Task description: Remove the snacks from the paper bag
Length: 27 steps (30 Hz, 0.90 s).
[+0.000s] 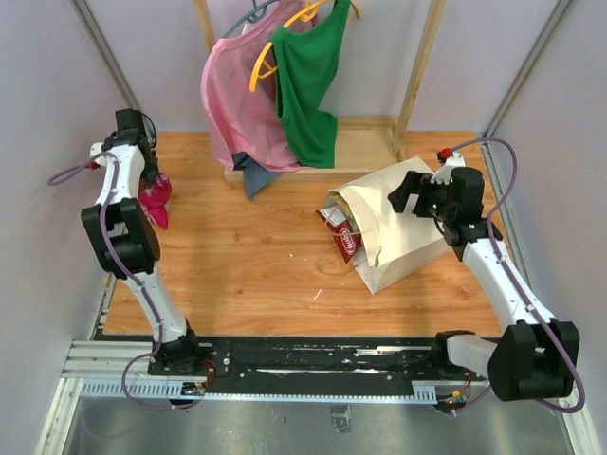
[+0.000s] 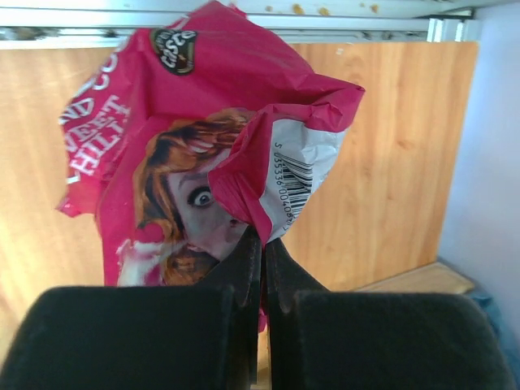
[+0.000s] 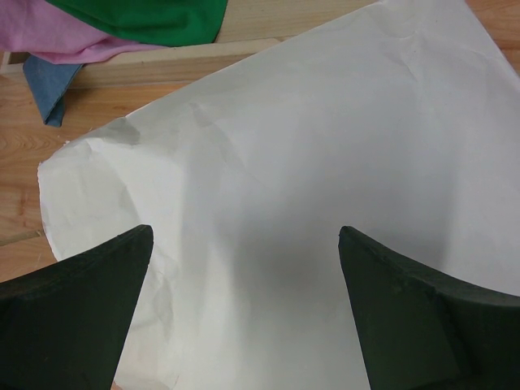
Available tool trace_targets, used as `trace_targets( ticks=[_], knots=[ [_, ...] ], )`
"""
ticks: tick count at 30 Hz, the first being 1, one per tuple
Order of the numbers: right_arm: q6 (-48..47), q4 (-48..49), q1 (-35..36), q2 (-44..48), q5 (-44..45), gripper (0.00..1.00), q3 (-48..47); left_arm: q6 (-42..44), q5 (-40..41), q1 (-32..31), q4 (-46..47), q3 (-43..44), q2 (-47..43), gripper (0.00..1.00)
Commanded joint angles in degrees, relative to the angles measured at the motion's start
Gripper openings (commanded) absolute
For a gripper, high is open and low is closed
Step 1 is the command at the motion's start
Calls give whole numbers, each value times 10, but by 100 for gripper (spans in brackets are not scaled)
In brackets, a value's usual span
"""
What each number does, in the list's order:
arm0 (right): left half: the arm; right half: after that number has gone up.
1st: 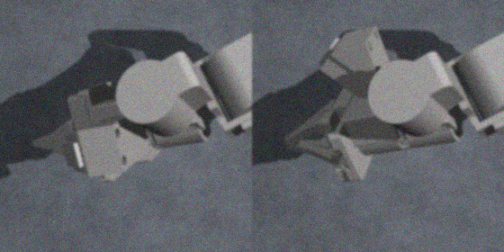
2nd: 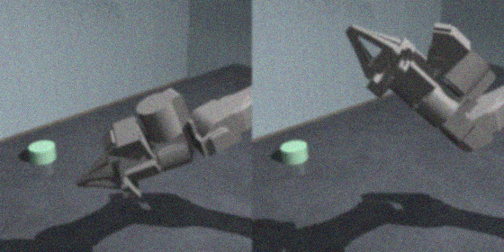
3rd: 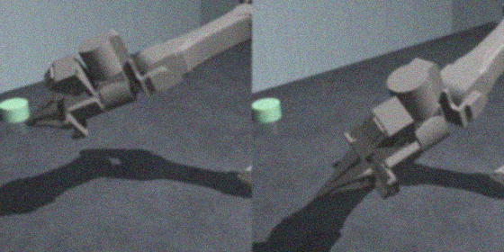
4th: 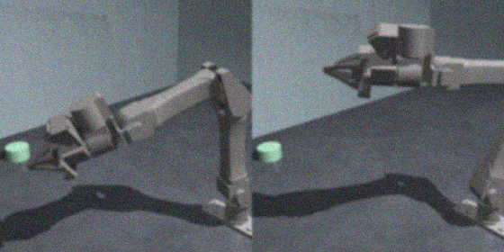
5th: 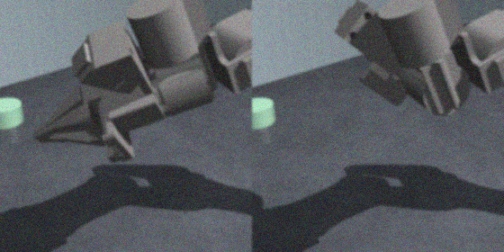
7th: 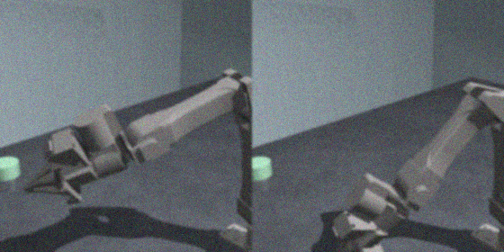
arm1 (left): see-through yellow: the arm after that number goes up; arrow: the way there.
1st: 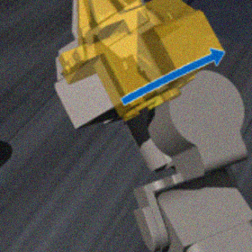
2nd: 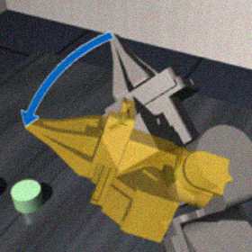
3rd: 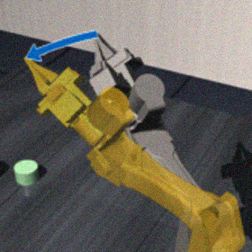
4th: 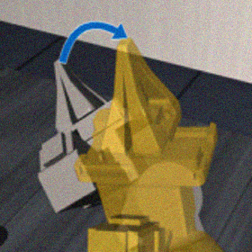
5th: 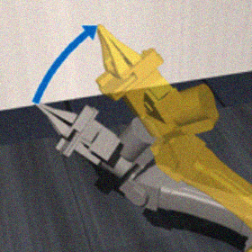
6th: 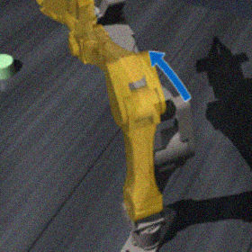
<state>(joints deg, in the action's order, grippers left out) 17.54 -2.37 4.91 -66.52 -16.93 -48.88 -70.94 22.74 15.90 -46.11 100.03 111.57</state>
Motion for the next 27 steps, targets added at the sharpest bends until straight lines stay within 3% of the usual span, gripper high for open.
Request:
trace_targets(
  ticks=[1,7,10,12,14,15,17,20,27],
  knots=[
    [-6,7,5,11,7,99,3,-38,-47,-1,-8,70,47,1],
    [-5,7,5,3,3,98,0,-65,-78,-18,24,126,89,1],
    [-7,5,5,4,6,99,0,-59,-102,-31,64,172,115,13],
    [-7,4,5,5,5,99,0,-34,-97,-46,63,237,143,33],
    [-7,3,5,7,2,99,-1,-3,-74,-60,39,327,179,85],
    [-8,3,5,6,1,99,-1,19,-70,-64,38,368,194,98],
    [-8,2,5,5,-1,99,-2,42,-74,-64,45,398,203,100],
    [-9,1,5,5,-3,98,-3,95,-78,-62,99,334,164,100],
    [-3,11,6,-4,-10,99,0,231,-127,-58,362,-23,-41,100]
  ],
)
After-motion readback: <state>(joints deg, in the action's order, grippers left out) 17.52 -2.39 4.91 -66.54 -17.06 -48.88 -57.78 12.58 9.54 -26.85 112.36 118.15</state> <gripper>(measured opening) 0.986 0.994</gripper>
